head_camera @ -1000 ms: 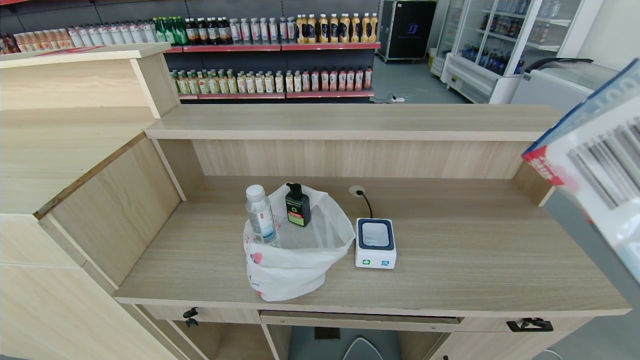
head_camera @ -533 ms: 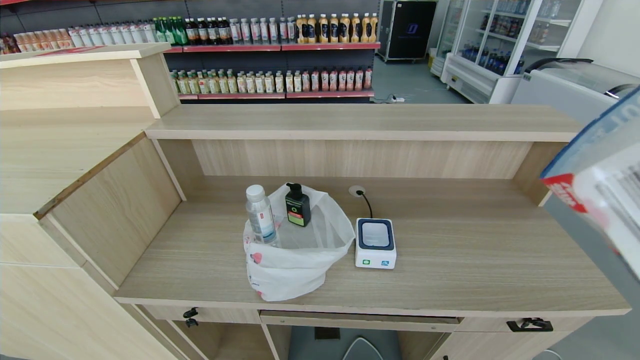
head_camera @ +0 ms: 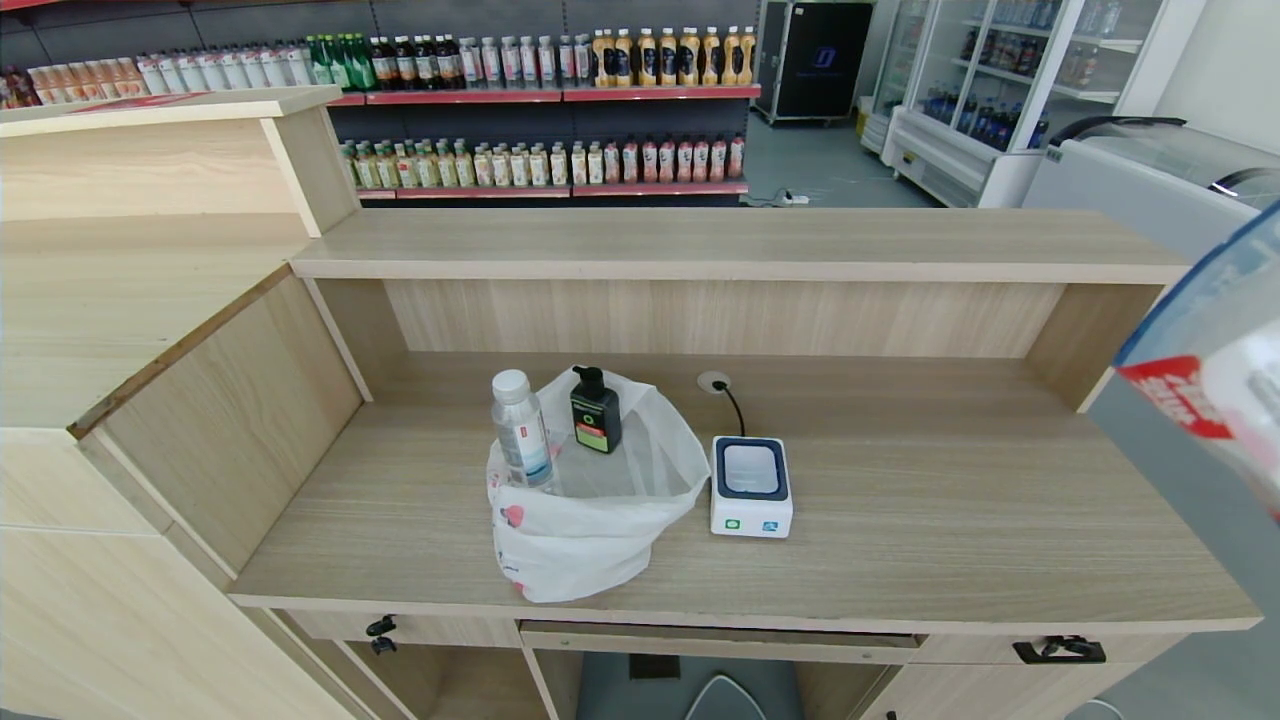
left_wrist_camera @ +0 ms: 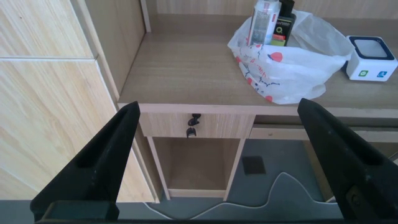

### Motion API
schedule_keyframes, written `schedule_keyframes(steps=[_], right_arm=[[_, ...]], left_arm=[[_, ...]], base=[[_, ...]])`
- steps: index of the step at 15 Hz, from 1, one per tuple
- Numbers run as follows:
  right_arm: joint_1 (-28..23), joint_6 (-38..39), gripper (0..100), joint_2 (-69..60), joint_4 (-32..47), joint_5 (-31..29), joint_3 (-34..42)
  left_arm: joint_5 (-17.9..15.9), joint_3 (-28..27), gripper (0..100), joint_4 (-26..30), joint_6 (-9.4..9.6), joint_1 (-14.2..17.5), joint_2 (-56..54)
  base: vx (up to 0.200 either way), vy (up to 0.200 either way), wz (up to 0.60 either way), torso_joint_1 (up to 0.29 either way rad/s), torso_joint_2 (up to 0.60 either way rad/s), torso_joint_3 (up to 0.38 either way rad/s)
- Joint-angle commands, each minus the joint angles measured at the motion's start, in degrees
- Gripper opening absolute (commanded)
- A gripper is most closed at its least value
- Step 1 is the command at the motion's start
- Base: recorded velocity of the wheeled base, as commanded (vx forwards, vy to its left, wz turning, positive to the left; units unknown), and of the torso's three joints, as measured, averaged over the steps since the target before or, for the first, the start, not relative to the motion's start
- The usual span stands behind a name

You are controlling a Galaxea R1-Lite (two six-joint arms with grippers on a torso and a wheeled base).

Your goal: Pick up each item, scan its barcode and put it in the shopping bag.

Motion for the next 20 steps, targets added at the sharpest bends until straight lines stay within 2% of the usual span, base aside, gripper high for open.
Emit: schedule_keyframes(steps=[1, 6, 7, 8, 12, 17, 19, 20], right_arm=[[0.0, 0.0, 0, 0.1, 0.0, 0.0, 0.0], [0.0, 0.3, 0, 0.1, -0.1, -0.1, 0.0], [-0.6, 3.2, 0, 0.6, -0.1, -0.9, -0.6], [-2.0, 8.2, 0, 1.6, 0.4, -3.8, -0.7], [-11.4, 39.0, 0, 3.5, 4.3, -18.8, -0.8], [-12.2, 71.1, 0, 9.1, 4.2, -34.9, -3.4], [-14.8, 82.2, 0, 10.1, 4.4, -39.8, -3.9], [-17.4, 90.2, 0, 10.5, 7.1, -42.6, -4.2]], left_arm=[[0.0, 0.0, 100, 0.0, -0.01, 0.0, 0.0], [0.0, 0.0, 100, 0.0, -0.01, 0.0, 0.0], [0.0, 0.0, 100, 0.0, -0.01, 0.0, 0.0], [0.0, 0.0, 100, 0.0, -0.01, 0.0, 0.0], [0.0, 0.0, 100, 0.0, -0.01, 0.0, 0.0], [0.0, 0.0, 100, 0.0, -0.01, 0.0, 0.0], [0.0, 0.0, 100, 0.0, -0.01, 0.0, 0.0], [0.0, 0.0, 100, 0.0, -0.01, 0.0, 0.0]], base=[[0.0, 0.0, 0.0, 0.0, 0.0, 0.0], [0.0, 0.0, 0.0, 0.0, 0.0, 0.0], [0.0, 0.0, 0.0, 0.0, 0.0, 0.0], [0.0, 0.0, 0.0, 0.0, 0.0, 0.0], [0.0, 0.0, 0.0, 0.0, 0.0, 0.0], [0.0, 0.0, 0.0, 0.0, 0.0, 0.0], [0.0, 0.0, 0.0, 0.0, 0.0, 0.0], [0.0, 0.0, 0.0, 0.0, 0.0, 0.0]])
